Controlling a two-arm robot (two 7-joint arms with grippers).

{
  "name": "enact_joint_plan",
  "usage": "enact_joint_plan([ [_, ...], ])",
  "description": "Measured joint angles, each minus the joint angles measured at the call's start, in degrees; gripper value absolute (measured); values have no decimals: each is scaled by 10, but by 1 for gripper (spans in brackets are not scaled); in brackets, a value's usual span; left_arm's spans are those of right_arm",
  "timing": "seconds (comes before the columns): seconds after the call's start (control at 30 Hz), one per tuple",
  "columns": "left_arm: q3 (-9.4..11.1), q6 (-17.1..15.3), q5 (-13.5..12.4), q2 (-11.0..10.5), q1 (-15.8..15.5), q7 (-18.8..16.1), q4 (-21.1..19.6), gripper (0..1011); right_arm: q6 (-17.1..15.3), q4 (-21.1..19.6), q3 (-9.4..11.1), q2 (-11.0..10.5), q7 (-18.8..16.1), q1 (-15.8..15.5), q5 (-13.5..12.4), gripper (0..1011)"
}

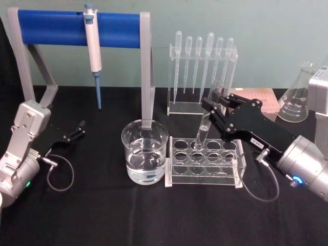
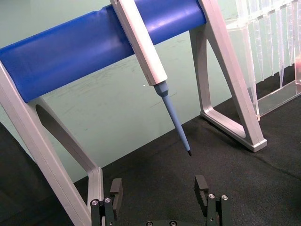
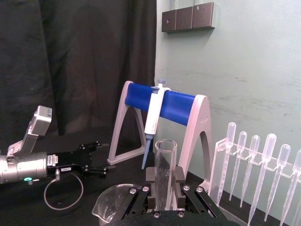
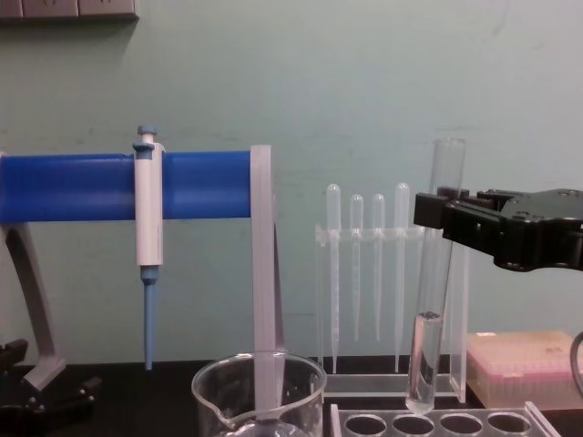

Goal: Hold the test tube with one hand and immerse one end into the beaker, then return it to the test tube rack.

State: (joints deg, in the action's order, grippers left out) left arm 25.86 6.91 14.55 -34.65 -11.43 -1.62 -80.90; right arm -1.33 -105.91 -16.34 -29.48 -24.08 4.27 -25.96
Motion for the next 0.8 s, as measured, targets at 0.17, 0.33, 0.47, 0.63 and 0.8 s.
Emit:
enact_joint_plan([
  [0.17,0,0,0,0,0,0,0,1000,0,0,0,0,0,0,0,224],
  [0.33,0,0,0,0,0,0,0,1000,0,0,0,0,0,0,0,224],
  [0.47,0,0,0,0,0,0,0,1000,0,0,1,0,1,0,0,224],
  [0.63,0,0,0,0,0,0,0,1000,0,0,1,0,1,0,0,224],
  [0.8,0,0,0,0,0,0,0,1000,0,0,1,0,1,0,0,224],
])
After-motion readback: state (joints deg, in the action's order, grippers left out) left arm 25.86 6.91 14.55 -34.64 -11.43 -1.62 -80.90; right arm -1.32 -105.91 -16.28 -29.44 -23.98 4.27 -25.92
